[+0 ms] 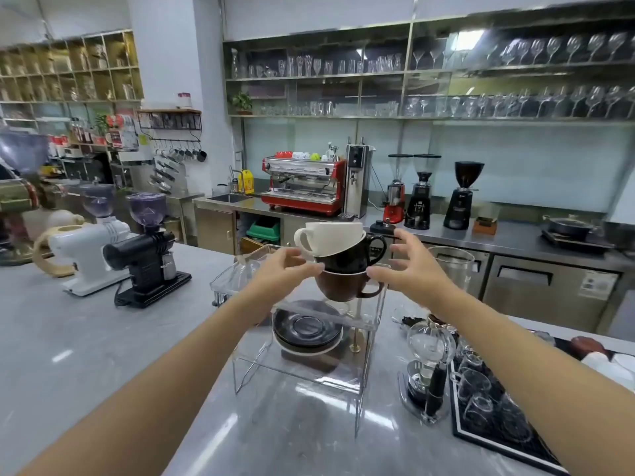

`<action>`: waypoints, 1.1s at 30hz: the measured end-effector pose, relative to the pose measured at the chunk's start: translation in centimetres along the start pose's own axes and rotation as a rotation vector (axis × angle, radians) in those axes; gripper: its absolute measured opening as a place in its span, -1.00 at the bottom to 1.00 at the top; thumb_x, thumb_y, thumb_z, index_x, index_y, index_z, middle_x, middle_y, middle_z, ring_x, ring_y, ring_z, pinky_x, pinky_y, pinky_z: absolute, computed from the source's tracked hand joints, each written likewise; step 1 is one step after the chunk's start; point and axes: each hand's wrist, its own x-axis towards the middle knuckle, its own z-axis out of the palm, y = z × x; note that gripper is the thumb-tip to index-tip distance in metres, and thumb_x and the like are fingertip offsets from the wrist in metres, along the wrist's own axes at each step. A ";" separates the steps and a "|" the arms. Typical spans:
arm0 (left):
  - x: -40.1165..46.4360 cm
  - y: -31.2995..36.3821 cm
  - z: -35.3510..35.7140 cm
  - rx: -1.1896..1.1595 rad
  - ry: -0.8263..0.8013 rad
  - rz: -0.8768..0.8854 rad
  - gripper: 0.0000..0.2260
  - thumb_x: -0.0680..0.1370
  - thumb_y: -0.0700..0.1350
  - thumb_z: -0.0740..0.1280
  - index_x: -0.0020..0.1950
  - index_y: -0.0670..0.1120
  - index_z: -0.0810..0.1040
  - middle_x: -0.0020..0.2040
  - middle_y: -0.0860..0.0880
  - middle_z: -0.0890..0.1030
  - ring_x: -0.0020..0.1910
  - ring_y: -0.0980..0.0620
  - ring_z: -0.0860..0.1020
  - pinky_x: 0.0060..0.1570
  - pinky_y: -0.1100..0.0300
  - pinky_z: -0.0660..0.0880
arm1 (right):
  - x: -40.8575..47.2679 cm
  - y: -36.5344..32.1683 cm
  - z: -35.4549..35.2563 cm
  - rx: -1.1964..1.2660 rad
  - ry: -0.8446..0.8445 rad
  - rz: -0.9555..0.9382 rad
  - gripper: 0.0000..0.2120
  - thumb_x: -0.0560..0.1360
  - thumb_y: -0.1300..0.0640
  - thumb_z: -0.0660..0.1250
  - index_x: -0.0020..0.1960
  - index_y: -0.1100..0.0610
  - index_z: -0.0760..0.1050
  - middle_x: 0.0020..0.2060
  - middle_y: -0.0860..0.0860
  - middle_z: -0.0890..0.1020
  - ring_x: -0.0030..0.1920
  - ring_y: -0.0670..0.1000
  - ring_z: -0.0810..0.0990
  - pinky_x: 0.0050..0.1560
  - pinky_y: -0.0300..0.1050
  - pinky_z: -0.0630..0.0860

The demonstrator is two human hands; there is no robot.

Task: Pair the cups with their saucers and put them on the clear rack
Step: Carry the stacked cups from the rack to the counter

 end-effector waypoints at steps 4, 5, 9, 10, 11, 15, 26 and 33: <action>1.5 -0.3 0.1 -0.288 -0.091 -0.074 -0.40 0.43 0.09 0.52 0.38 -0.12 0.49 0.34 -0.12 0.56 0.35 -0.10 0.50 0.47 -0.11 0.36 | 1.8 0.0 0.7 0.224 -0.024 0.113 -0.28 0.47 -0.11 0.44 0.52 0.06 0.26 0.34 0.08 0.51 0.29 0.14 0.55 0.32 0.18 0.50; 2.0 -0.5 0.3 -0.333 -0.108 -0.099 -0.35 0.40 0.12 0.52 0.40 -0.12 0.47 0.37 -0.12 0.54 0.38 -0.12 0.47 0.49 -0.12 0.32 | 2.5 0.2 1.0 0.269 -0.039 0.126 -0.39 0.50 -0.15 0.39 0.45 0.08 0.36 0.27 0.07 0.57 0.27 0.17 0.57 0.31 0.20 0.50; 2.7 -0.3 1.3 -0.471 -0.103 -0.116 -0.41 0.42 0.20 0.47 0.34 -0.09 0.49 0.27 -0.12 0.57 0.24 -0.09 0.52 0.37 -0.06 0.36 | 3.2 0.2 2.5 0.439 0.026 0.168 -0.50 0.54 -0.30 0.20 0.20 0.07 0.55 0.02 0.04 0.69 0.04 0.11 0.64 0.13 0.07 0.56; 2.7 0.0 1.6 -0.497 -0.095 -0.117 -0.40 0.39 0.22 0.47 0.31 -0.07 0.50 0.22 -0.11 0.58 0.17 -0.07 0.54 0.29 -0.02 0.40 | 3.4 0.4 2.9 0.480 0.060 0.183 -0.50 0.54 -0.31 0.17 0.16 0.06 0.57 -0.06 0.02 0.70 -0.04 0.07 0.64 0.04 0.03 0.55; 2.9 0.1 1.8 -0.520 -0.091 -0.111 -0.38 0.35 0.24 0.47 0.30 -0.06 0.50 0.19 -0.10 0.59 0.14 -0.06 0.54 0.24 0.00 0.42 | 3.6 0.6 3.2 0.515 0.087 0.199 -0.51 0.56 -0.31 0.15 0.11 0.06 0.59 -0.12 0.00 0.71 -0.09 0.05 0.64 0.00 0.01 0.55; 3.7 0.1 2.5 -0.565 -0.098 -0.102 -0.26 0.31 0.37 0.45 0.33 -0.05 0.48 0.22 -0.14 0.59 0.20 -0.11 0.54 0.22 -0.01 0.47 | 4.3 1.0 4.2 0.583 0.147 0.264 -0.45 0.59 -0.29 0.08 0.17 0.11 0.59 0.00 0.10 0.71 -0.01 0.09 0.63 0.17 0.11 0.55; 5.1 0.2 3.7 -0.699 -0.127 -0.139 -0.12 0.31 0.48 0.38 0.43 -0.10 0.51 0.29 -0.21 0.65 0.28 -0.22 0.60 0.31 -0.23 0.49 | 5.5 0.3 4.7 0.613 0.167 0.360 -0.42 0.54 -0.37 0.06 0.13 0.07 0.58 0.09 0.15 0.68 0.13 0.21 0.64 0.24 0.25 0.54; 4.9 0.5 4.1 -0.773 -0.080 -0.127 -0.24 0.42 0.43 0.31 0.37 -0.13 0.55 0.15 -0.23 0.72 0.11 -0.21 0.70 0.05 -0.09 0.63 | 5.1 -0.7 5.3 0.601 0.220 0.360 -0.53 0.51 -0.30 0.09 -0.02 0.07 0.52 0.10 0.20 0.65 0.18 0.25 0.59 0.28 0.28 0.48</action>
